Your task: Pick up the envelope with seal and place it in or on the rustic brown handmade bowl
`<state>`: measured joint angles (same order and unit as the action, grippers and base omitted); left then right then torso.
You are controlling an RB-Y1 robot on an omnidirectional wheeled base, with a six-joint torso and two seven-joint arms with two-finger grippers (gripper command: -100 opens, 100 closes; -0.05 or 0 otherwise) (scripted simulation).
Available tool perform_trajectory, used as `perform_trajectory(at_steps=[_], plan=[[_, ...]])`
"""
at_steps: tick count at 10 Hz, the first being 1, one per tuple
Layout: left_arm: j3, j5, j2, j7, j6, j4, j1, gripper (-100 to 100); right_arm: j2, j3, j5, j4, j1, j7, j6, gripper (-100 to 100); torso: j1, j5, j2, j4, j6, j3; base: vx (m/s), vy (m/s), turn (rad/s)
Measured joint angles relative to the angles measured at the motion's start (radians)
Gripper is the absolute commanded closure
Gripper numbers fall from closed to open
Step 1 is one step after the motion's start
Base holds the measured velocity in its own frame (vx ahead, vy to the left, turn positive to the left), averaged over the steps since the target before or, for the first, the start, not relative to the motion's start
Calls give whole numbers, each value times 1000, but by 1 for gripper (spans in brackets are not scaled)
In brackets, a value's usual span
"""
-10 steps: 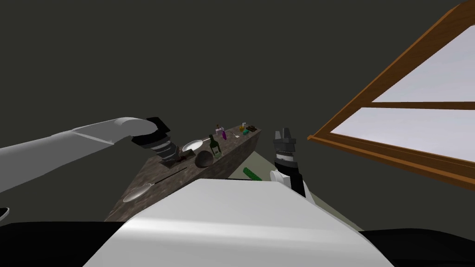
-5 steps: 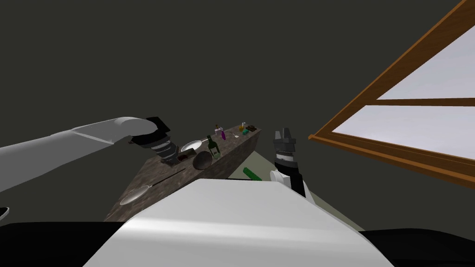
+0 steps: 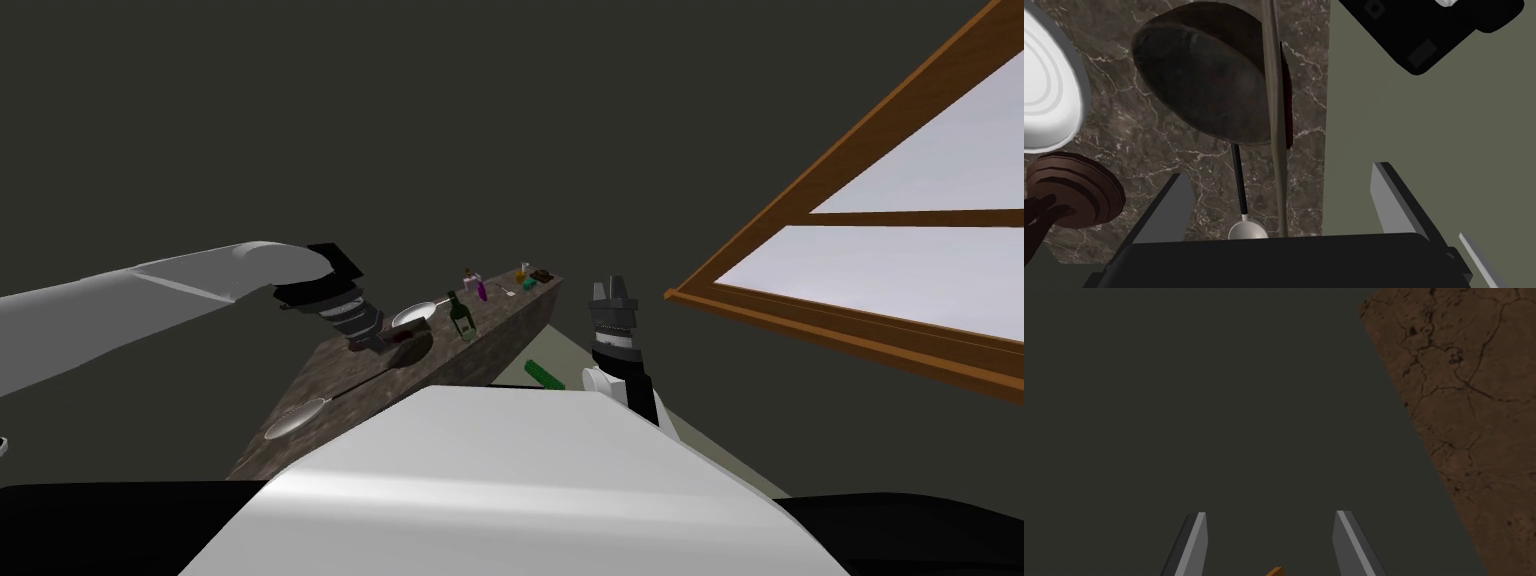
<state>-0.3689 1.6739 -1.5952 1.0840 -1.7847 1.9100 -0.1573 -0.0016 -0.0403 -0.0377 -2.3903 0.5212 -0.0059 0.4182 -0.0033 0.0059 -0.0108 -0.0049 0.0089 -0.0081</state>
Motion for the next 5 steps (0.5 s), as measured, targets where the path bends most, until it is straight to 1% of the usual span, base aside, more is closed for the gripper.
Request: perform_trajectory(at_steps=[1,3,4,5], plan=[[-34,19,-8,11,-20,6,-3,-100,0,0,0,0,0,0,0,0,0,0,1,0,0,0,-44,33,-13],[-74,55,-32,25,-54,-4,9,-100,0,0,0,0,0,0,0,0,1,0,1,0,0,1,-50,34,-11],[-76,75,-51,34,-61,-9,23,-100,0,0,0,0,0,0,0,0,0,0,1,0,0,1,-17,13,-4],[-75,77,-53,36,-61,-9,25,0,0,0,0,0,0,0,0,0,0,0,0,0,0,0,0,0,0]])
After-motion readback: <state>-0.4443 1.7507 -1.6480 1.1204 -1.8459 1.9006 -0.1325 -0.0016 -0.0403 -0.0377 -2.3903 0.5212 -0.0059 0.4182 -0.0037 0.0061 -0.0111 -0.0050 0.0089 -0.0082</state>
